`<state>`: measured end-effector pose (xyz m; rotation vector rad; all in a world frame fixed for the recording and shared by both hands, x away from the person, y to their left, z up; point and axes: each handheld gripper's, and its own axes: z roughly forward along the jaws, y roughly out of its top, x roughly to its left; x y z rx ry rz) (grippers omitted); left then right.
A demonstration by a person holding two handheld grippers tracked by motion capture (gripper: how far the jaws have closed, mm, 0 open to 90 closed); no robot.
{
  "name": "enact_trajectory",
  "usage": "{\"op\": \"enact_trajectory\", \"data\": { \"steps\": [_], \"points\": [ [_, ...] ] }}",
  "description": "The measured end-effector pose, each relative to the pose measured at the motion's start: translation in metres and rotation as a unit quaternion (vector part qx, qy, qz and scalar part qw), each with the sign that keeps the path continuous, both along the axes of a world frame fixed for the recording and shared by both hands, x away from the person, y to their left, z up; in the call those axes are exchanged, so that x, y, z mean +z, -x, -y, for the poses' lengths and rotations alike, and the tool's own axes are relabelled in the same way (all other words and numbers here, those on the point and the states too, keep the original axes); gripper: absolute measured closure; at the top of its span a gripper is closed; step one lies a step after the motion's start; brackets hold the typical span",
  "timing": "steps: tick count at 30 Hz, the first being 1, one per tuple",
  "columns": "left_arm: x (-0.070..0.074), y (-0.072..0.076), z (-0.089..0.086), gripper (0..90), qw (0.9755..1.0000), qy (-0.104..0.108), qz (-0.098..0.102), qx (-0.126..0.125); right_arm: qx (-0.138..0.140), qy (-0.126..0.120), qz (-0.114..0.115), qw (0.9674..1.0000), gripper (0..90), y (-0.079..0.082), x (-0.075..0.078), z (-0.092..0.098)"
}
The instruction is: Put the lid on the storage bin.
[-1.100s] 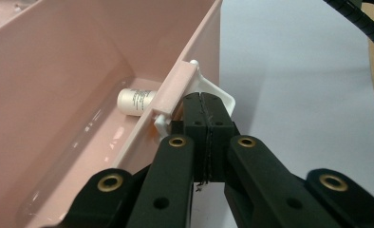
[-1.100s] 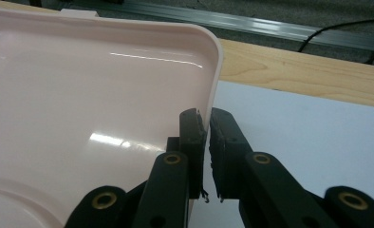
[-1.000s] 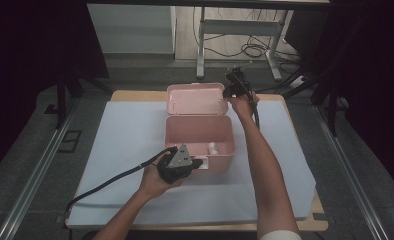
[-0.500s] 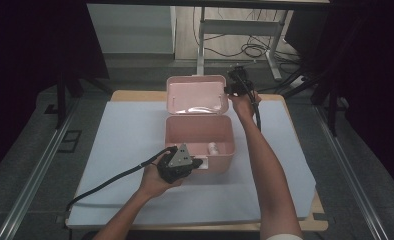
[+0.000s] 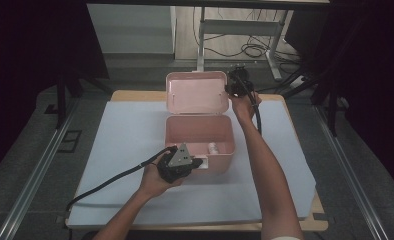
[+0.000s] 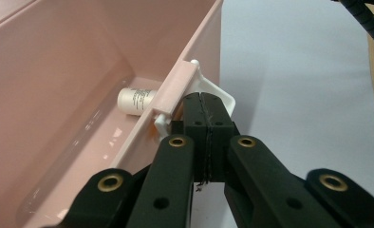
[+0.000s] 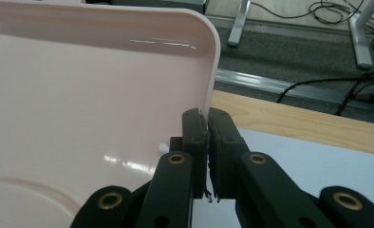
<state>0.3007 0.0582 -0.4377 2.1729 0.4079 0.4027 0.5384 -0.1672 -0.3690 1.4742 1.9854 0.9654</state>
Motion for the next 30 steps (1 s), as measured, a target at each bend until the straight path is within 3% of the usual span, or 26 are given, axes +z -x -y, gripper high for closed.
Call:
{"op": "enact_trajectory", "data": {
  "steps": [30],
  "points": [
    [0.001, 0.0, 0.001, 90.0, 1.0, -0.003, -0.001, 0.0, 0.013, -0.028, 0.079, 0.9964, 88.8, 0.04, 0.02, 0.008]
  ]
}}
